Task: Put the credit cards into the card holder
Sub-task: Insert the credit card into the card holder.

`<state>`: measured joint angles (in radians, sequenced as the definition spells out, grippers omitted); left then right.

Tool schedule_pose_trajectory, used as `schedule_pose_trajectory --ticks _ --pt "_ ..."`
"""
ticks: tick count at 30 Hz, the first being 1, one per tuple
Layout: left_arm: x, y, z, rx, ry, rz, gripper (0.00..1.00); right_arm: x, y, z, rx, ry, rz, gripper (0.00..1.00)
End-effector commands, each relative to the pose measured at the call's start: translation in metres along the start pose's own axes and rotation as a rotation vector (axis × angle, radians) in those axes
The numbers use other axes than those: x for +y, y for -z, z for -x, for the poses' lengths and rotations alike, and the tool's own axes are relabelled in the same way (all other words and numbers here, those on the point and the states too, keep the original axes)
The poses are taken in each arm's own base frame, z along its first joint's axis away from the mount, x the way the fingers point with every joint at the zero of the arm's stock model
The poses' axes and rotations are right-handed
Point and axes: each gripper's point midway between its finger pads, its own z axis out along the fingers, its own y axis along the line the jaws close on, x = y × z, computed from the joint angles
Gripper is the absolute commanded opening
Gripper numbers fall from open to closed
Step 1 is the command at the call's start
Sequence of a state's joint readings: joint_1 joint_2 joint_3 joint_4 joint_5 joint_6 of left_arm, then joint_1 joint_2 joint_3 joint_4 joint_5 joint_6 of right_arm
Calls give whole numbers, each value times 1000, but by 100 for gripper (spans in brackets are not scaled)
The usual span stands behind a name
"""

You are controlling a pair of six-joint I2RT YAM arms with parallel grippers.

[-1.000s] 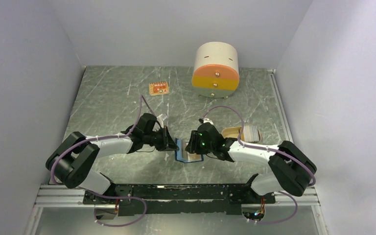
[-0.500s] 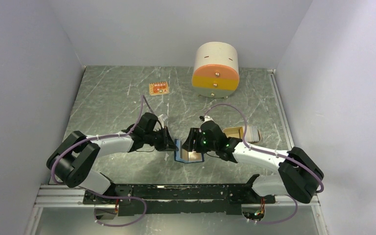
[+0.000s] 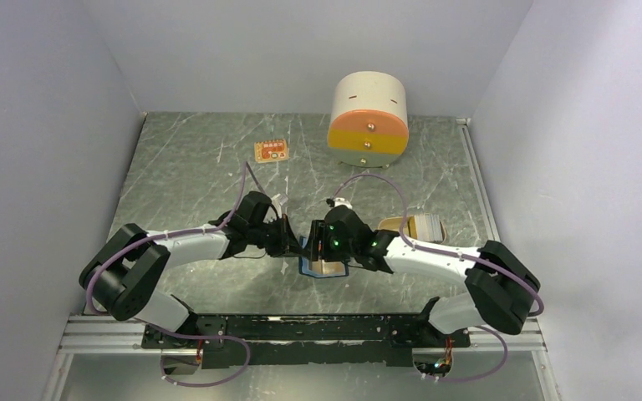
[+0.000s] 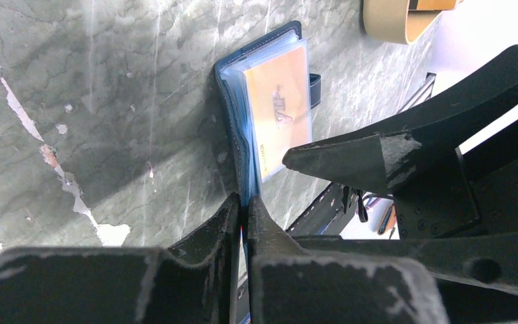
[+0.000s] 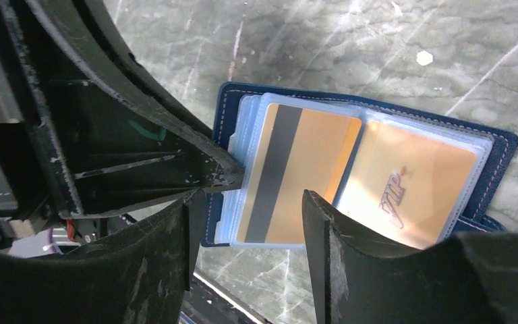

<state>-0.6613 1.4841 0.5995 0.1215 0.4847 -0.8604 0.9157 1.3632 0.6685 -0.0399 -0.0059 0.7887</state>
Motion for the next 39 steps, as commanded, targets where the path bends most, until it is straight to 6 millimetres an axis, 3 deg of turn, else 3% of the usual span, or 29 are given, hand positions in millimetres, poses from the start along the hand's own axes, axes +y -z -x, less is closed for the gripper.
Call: schedule_pose_trajectory --ticks 1,11,25,39 --pt "-16 0 9 -24 -24 -25 9 -8 -2 -1 2 26 -76 57" --pt "-16 1 9 -26 -26 -21 9 -11 -7 -8 29 58 -120 55" --pt "-4 -1 7 -22 -39 30 9 -36 11 -1 1 96 -252 54" --pt "3 -2 2 -4 -53 40 9 -73 55 12 -63 69 -421 55"
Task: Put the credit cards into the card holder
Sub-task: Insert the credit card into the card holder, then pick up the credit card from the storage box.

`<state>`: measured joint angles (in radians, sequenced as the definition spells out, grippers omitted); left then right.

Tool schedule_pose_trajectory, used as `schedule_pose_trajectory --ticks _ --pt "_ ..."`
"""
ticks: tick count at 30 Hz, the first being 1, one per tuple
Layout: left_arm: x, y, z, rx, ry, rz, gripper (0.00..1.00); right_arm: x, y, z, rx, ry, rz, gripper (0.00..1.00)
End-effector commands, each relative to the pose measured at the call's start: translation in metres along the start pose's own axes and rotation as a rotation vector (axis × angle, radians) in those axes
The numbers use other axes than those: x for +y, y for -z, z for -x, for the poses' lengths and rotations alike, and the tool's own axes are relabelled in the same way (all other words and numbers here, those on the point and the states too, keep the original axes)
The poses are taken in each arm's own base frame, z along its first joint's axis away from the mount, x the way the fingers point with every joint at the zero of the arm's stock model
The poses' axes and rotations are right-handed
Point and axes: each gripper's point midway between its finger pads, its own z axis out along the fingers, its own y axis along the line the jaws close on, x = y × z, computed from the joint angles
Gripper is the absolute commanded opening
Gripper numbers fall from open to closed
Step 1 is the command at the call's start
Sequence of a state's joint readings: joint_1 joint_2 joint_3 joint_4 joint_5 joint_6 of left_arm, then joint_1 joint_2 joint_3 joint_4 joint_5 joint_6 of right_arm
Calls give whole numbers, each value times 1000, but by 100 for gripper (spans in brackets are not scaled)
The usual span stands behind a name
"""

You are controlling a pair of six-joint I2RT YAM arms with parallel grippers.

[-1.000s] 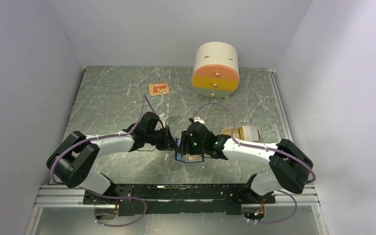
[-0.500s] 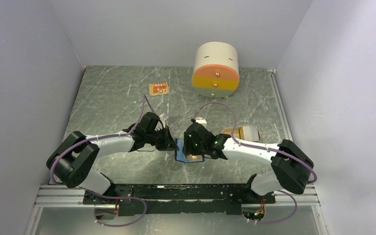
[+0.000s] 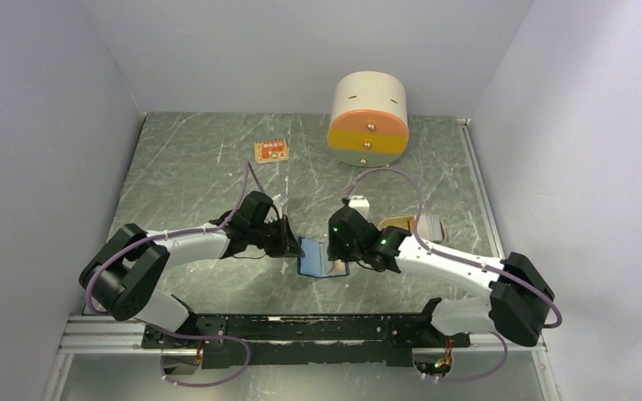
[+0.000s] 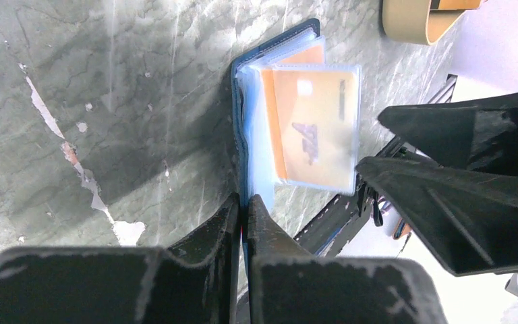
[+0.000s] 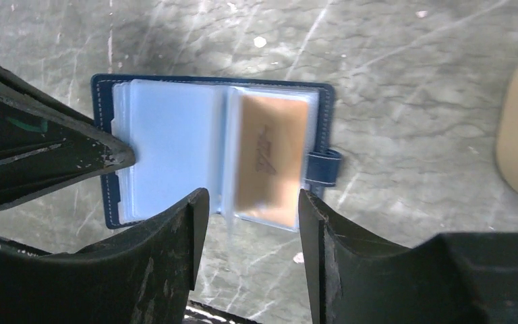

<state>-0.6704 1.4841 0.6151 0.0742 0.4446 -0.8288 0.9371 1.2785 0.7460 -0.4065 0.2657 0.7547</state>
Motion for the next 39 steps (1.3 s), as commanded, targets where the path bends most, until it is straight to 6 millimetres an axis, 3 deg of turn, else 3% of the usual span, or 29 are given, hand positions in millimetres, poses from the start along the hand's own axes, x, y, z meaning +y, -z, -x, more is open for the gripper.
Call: schedule_pose_trajectory --ticks 1,4,8,12,20,25,31,36,39 --pt "-2 -1 2 0 -30 -4 9 -29 13 4 -25 -13 -107 56" --pt "1 -2 2 10 -36 7 9 -36 20 8 -39 -29 -121 57" --pt "7 -1 8 7 -46 23 9 -50 28 29 -80 -38 -169 60" --pt "11 1 10 19 -36 16 9 -91 35 59 -95 -35 -315 64" --pt "16 3 6 59 -36 3 11 -167 58 87 -88 -23 -610 72" --pt "11 5 0 89 -50 -34 12 -199 65 89 -32 -25 -741 74" --pt "5 4 -3 112 -56 -78 12 -215 50 86 51 -3 -740 75" --pt "1 6 -2 103 -53 -92 12 -242 43 79 134 1 -794 76" --pt "2 7 -2 96 -44 -84 11 -244 33 75 171 15 -766 76"
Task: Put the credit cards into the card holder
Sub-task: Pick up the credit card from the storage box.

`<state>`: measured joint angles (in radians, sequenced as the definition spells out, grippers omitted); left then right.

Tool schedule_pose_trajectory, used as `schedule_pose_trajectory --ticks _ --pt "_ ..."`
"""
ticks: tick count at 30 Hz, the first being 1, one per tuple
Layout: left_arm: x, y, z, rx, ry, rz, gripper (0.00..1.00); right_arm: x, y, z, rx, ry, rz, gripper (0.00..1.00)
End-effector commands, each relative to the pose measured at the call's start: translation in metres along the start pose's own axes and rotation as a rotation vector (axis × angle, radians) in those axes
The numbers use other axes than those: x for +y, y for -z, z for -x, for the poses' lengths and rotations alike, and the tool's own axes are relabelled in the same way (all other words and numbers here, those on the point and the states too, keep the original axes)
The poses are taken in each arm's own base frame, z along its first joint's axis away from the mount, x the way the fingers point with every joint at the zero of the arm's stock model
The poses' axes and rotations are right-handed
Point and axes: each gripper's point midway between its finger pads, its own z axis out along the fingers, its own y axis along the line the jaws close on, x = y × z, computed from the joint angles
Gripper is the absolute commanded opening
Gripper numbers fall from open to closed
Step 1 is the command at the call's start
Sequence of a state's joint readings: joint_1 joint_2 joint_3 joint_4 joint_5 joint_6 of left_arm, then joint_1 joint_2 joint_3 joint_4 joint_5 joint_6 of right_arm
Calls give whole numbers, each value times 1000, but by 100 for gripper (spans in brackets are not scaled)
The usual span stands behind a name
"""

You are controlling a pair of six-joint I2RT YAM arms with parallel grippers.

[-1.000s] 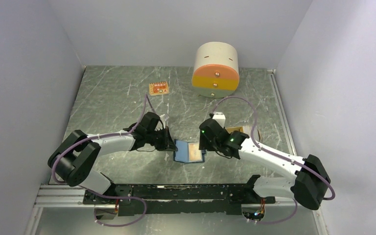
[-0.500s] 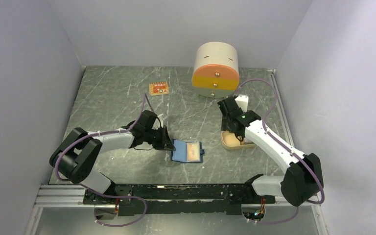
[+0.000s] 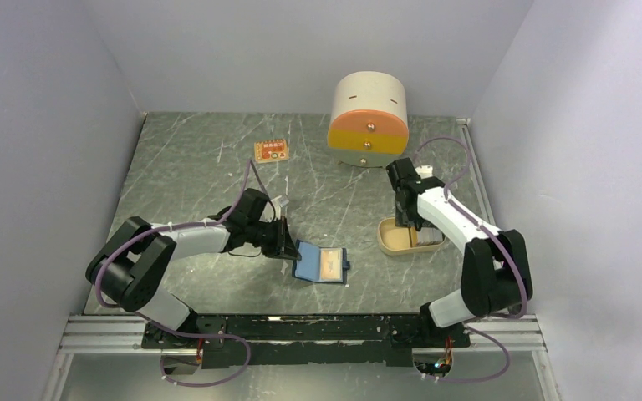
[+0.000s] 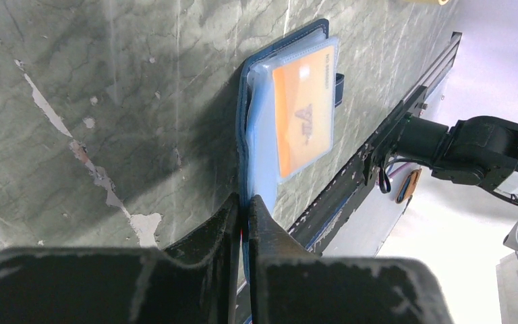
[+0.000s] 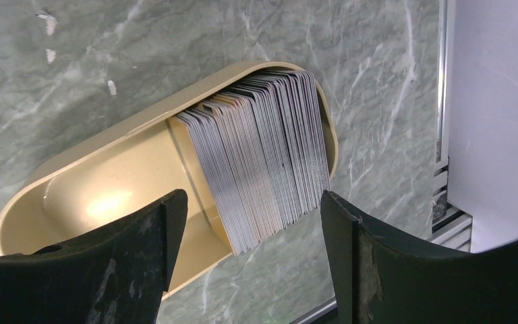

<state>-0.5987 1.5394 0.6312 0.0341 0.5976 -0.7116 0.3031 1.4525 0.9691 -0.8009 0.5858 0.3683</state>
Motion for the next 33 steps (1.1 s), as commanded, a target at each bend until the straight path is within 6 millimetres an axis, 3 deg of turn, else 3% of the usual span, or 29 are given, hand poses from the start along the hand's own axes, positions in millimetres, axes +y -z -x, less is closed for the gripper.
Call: schedule_pose_trajectory --ticks 1,7,12,16,33 --pt "-10 4 4 -11 -14 -41 11 1 -9 5 15 45 7 76" --pt "-10 5 1 -15 -2 -50 11 3 -21 0 47 68 -24 75" --pt "-7 5 -2 -14 2 -45 11 -9 -24 -4 61 71 -94 73" --pt "-3 5 -2 -14 6 -23 11 -18 -23 -3 54 65 -143 67" --pt "-3 10 -2 -34 9 -7 11 -14 -16 2 32 58 -90 44"
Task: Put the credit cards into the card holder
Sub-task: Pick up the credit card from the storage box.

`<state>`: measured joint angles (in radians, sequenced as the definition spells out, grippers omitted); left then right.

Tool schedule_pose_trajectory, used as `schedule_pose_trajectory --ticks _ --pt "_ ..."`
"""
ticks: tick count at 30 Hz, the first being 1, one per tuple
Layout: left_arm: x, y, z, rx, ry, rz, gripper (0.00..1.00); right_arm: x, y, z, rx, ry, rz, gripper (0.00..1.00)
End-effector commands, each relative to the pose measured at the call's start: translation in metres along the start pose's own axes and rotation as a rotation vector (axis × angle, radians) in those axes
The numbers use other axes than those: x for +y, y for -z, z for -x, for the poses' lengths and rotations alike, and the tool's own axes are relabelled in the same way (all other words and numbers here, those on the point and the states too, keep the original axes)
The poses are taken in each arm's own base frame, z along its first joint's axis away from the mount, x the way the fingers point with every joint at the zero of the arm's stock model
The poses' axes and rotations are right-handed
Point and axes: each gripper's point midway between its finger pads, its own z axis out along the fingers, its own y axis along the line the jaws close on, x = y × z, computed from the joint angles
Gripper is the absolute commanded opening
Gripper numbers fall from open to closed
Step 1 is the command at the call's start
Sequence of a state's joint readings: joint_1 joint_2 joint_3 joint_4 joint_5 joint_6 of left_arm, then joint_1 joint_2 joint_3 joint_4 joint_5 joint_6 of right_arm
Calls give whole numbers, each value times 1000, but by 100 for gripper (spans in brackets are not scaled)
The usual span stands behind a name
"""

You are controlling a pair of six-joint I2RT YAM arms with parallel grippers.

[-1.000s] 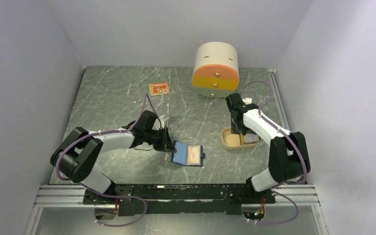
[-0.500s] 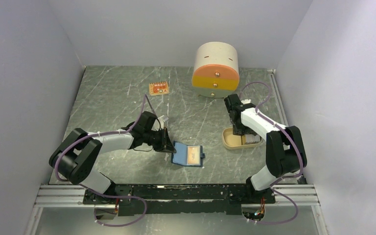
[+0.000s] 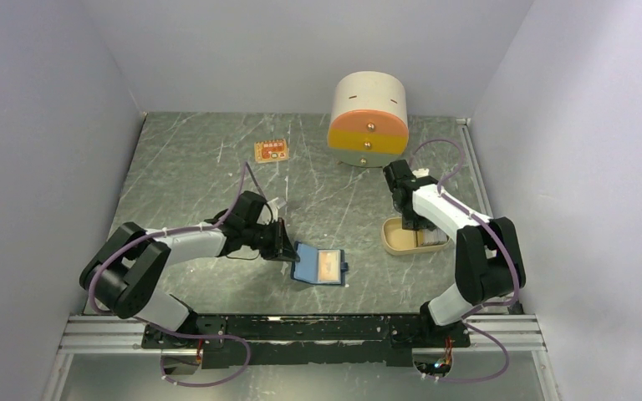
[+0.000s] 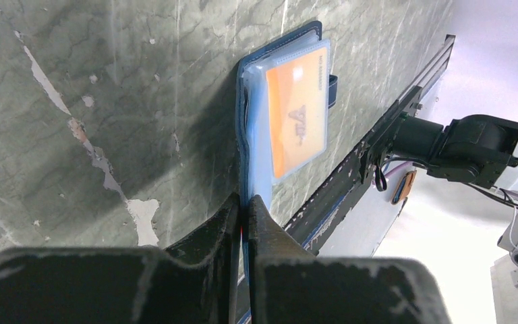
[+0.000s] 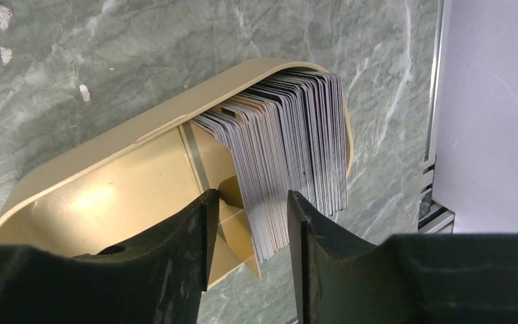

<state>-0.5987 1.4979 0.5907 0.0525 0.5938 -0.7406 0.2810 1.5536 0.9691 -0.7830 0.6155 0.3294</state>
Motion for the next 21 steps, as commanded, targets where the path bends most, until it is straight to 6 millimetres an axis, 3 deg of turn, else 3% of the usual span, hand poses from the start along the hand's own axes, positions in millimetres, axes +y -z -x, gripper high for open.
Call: schedule_pose_trajectory --ticks 1,13,21 --pt "-2 5 3 -20 -8 2 11 -13 7 9 -31 -11 -27 43" --pt "-4 3 5 -18 -1 -3 10 -11 19 26 -76 -41 12 30" --pt "0 0 1 -8 11 -5 10 -8 20 27 -84 -42 39 14"
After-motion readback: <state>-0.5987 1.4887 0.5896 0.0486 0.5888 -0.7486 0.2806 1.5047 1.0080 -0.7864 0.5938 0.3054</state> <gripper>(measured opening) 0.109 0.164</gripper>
